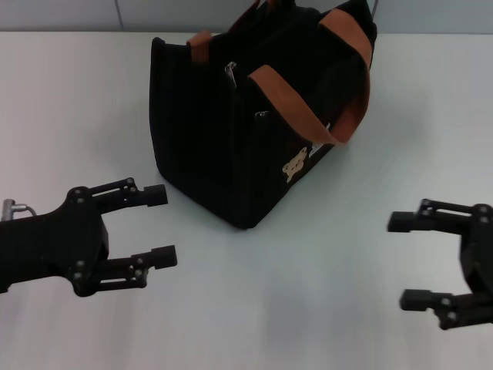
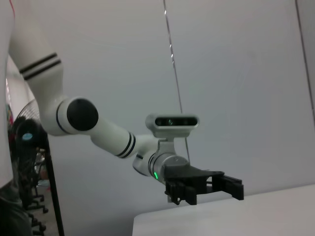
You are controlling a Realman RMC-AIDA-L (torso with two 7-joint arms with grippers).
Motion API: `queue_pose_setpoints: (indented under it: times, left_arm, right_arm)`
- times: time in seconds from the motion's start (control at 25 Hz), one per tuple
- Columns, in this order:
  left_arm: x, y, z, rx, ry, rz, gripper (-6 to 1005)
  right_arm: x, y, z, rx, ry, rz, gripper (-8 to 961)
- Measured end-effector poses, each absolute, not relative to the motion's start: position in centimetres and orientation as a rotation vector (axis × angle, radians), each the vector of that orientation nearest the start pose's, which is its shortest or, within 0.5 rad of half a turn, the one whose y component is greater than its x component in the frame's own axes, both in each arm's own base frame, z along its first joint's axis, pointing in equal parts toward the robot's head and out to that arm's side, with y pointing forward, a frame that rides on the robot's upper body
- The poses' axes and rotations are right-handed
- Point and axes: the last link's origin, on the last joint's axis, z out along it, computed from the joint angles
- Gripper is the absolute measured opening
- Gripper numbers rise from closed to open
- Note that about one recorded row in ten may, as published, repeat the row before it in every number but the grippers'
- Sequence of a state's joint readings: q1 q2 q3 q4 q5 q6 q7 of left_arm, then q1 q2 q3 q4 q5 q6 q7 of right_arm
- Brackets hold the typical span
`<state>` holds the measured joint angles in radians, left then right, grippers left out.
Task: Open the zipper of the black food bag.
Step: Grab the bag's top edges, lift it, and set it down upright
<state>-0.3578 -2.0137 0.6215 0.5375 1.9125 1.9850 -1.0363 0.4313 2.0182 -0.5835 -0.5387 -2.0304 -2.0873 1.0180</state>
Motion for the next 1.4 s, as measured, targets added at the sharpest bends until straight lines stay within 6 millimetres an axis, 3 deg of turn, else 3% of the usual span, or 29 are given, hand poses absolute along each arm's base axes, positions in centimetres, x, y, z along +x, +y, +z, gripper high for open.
queue_pose_setpoints:
  times: [0.2, 0.84, 0.96, 1.16, 1.4]
  left_arm:
    - [-28.6, 24.1, 2.6, -2.766, -0.322, -1.103, 783]
    - [-28.7, 24.5, 0.8, -2.729, -0.390, -1.059, 731]
    - [-29.1, 24.9, -0.4, -2.685, -0.461, -1.027, 721]
    - [-29.1, 26.5, -3.3, -2.564, -0.601, -1.032, 705]
    - [-27.7, 28.1, -6.1, -2.534, -0.596, -1.016, 686]
  right_arm:
    - [26.5, 24.5, 1.9, -2.926, 0.192, 1.146, 831]
    - [26.9, 24.2, 1.9, -2.889, 0.229, 1.154, 830]
    - [28.1, 24.4, 2.9, -2.761, 0.298, 1.150, 830]
    - [30.9, 24.5, 5.4, -2.401, 0.426, 1.152, 830]
    - [32.0, 24.4, 5.5, -2.280, 0.504, 1.157, 830]
